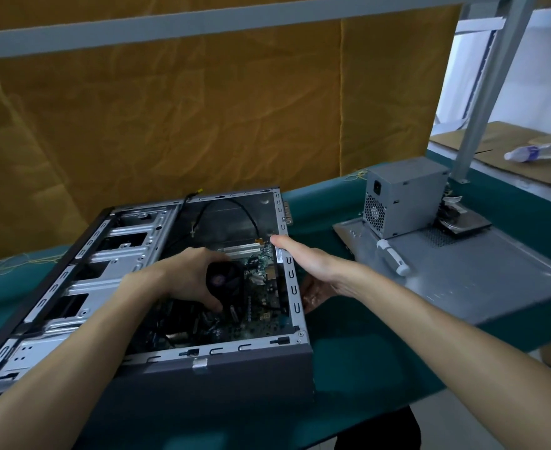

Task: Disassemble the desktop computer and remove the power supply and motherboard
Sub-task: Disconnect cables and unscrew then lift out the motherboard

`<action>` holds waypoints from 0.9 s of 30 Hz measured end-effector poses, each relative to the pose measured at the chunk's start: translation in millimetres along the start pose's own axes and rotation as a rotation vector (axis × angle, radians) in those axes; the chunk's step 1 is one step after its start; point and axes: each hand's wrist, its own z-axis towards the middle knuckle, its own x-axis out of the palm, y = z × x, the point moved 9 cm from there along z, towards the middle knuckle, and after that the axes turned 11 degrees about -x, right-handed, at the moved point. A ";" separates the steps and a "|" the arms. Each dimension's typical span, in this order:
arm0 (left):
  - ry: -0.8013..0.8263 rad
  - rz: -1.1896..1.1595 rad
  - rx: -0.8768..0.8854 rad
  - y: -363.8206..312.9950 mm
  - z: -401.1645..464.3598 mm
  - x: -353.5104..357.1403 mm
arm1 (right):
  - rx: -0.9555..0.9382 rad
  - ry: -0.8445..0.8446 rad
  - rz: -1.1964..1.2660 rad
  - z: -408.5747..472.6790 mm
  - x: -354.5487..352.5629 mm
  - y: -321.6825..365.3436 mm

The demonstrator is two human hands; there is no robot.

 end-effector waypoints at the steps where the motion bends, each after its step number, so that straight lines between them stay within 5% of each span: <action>1: -0.009 0.006 0.005 -1.6 0.3 -1.5 | 0.004 -0.005 0.003 -0.7 -0.2 -0.3; 12: -0.004 0.032 0.012 -0.1 -2.6 1.9 | 0.037 -0.012 0.050 -6.6 1.8 -0.2; 18: 0.025 0.037 -0.015 2.1 -1.5 2.0 | -0.032 -0.275 -0.241 0.3 -40.9 23.1; 27: 0.134 0.233 -0.019 -4.5 10.9 7.1 | -0.096 -0.353 -0.738 59.9 -32.4 97.0</action>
